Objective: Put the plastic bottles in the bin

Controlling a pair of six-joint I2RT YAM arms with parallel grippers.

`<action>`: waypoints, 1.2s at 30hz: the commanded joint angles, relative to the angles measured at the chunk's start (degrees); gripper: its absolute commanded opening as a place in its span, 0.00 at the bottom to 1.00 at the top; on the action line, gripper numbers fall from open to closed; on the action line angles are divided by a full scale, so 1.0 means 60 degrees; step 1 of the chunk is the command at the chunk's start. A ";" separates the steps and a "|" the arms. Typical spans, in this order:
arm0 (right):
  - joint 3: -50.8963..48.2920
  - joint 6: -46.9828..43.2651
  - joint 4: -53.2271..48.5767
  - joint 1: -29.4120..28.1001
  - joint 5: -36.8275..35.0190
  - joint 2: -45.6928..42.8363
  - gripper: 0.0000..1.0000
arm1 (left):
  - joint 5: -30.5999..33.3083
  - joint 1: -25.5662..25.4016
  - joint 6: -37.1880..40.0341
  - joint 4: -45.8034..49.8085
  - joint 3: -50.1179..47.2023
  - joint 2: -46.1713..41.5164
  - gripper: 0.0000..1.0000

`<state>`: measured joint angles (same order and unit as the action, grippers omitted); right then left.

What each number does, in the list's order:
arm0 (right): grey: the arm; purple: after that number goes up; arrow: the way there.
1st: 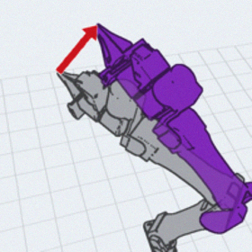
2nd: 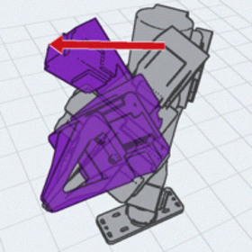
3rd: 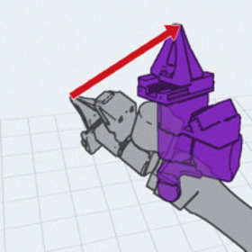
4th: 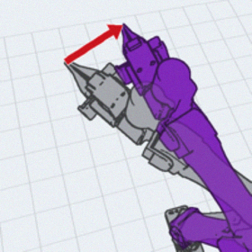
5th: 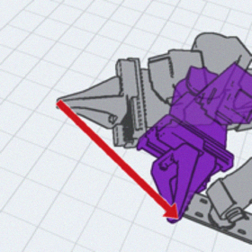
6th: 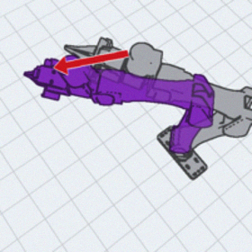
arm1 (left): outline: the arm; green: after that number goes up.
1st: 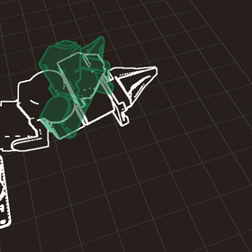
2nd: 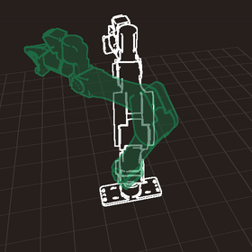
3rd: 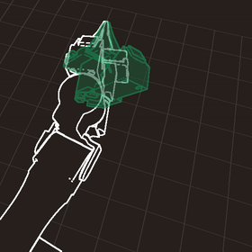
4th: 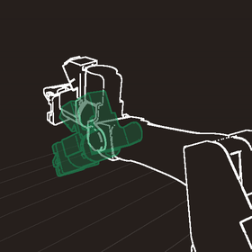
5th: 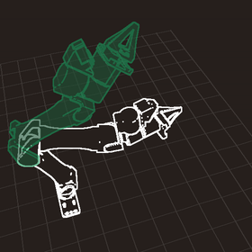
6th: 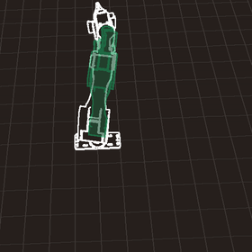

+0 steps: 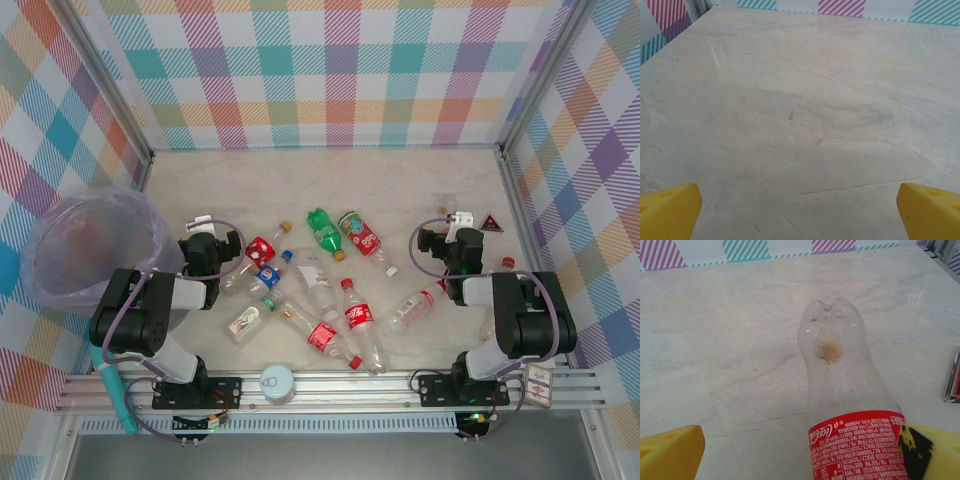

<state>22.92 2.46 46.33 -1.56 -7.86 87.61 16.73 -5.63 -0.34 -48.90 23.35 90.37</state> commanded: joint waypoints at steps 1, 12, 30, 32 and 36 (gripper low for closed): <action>0.0033 -0.0056 0.0248 -0.0039 0.0196 0.0016 0.99 | -0.0007 -0.0068 0.0056 -0.0349 -0.0122 0.0001 1.00; 0.0031 -0.0058 0.0247 -0.0040 0.0196 0.0003 0.99 | -0.0027 -0.0067 0.0056 -0.0316 -0.0113 0.0002 1.00; 0.2239 0.0556 -0.5955 0.0069 0.0446 -0.2310 0.99 | 0.0594 -0.1293 0.0686 0.4238 0.1740 -0.2281 1.00; 0.3161 0.1331 -0.8529 0.0070 0.0092 -0.2850 0.99 | 0.1237 -0.1893 0.0493 0.5400 0.2686 -0.2318 1.00; 0.5302 0.2528 -1.3431 0.0165 -0.0512 -0.3234 0.99 | 0.1947 -0.2667 -0.0587 0.8286 0.4726 -0.1855 1.00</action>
<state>48.25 10.74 -5.63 -1.34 -8.01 69.43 23.16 -19.57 0.60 -16.21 45.25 78.17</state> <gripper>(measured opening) 0.991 0.997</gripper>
